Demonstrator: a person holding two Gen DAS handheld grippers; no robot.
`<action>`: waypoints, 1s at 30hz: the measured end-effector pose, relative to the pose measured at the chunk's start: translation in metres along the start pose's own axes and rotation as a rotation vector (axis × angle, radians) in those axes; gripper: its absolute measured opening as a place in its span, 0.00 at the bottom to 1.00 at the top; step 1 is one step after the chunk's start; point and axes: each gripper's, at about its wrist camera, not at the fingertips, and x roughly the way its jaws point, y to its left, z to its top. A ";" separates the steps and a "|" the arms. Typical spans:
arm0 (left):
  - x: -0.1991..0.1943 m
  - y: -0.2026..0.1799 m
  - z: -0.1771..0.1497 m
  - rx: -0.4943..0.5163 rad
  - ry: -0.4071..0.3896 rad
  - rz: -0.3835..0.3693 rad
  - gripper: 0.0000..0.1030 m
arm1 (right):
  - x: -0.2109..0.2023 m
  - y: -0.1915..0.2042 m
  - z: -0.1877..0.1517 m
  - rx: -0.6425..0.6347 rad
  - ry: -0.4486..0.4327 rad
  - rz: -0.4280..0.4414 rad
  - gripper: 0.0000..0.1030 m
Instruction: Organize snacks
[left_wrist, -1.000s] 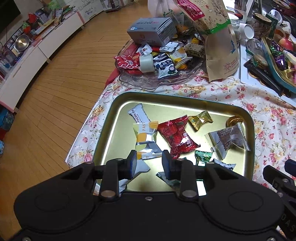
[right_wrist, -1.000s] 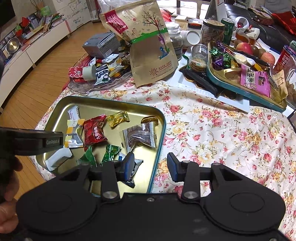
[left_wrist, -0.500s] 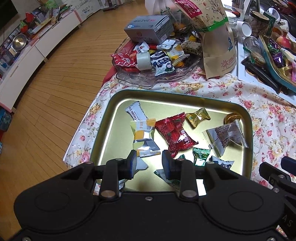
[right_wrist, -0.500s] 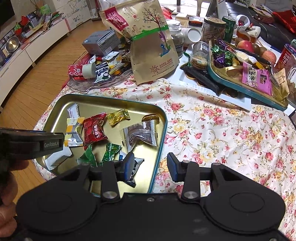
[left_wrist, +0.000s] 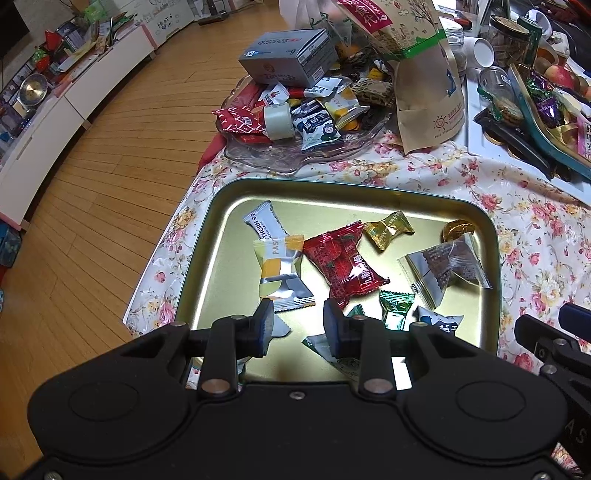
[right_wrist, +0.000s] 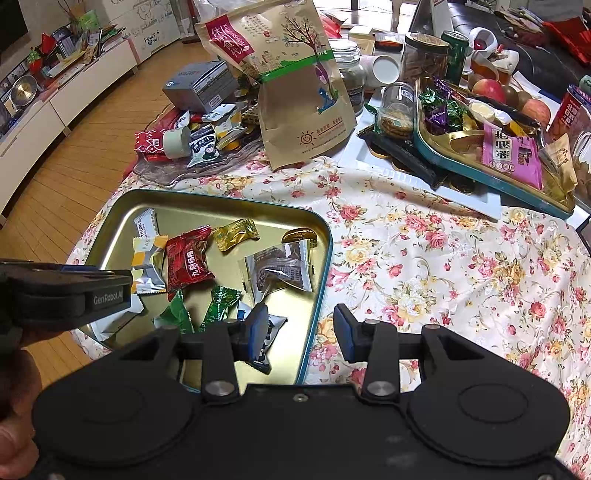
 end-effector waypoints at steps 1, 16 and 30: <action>0.000 0.000 0.000 0.001 0.000 0.000 0.40 | 0.000 0.000 0.000 0.001 0.000 0.000 0.40; 0.002 -0.001 -0.001 0.005 0.009 -0.006 0.40 | 0.001 0.000 0.000 0.007 0.004 0.001 0.40; 0.003 -0.004 -0.002 0.020 0.014 -0.005 0.40 | 0.003 0.000 0.000 0.013 0.009 0.007 0.40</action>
